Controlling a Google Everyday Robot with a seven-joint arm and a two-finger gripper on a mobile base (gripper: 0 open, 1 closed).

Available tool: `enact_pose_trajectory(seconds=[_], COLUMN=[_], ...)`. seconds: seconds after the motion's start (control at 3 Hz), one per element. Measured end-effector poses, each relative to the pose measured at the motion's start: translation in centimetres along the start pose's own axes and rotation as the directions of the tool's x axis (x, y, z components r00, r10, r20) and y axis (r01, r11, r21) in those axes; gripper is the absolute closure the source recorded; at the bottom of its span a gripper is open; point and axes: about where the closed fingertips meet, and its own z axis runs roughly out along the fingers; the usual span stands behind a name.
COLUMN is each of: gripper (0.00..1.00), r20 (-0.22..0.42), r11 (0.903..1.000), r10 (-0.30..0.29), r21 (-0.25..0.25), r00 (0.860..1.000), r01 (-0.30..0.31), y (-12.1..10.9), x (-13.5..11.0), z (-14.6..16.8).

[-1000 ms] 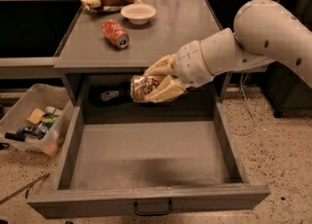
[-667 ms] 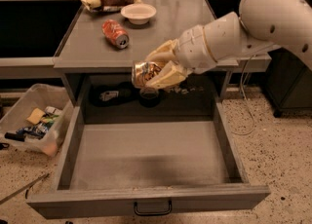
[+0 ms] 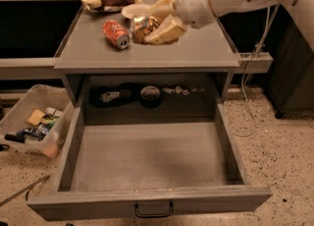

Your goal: Pick orange can from top drawer and place on counter

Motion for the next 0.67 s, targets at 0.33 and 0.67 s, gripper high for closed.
enact_pose_trajectory(seconds=[0.33, 0.67], gripper=[1.0, 1.0], r20=[0.017, 0.014], r11=[0.9947, 0.9823], r10=[-0.074, -0.086], r21=[0.073, 0.168], r00=[0.997, 0.996], r01=[0.073, 0.082], y=[-5.7, -11.2], x=[0.1, 1.1], z=[0.7, 0.9])
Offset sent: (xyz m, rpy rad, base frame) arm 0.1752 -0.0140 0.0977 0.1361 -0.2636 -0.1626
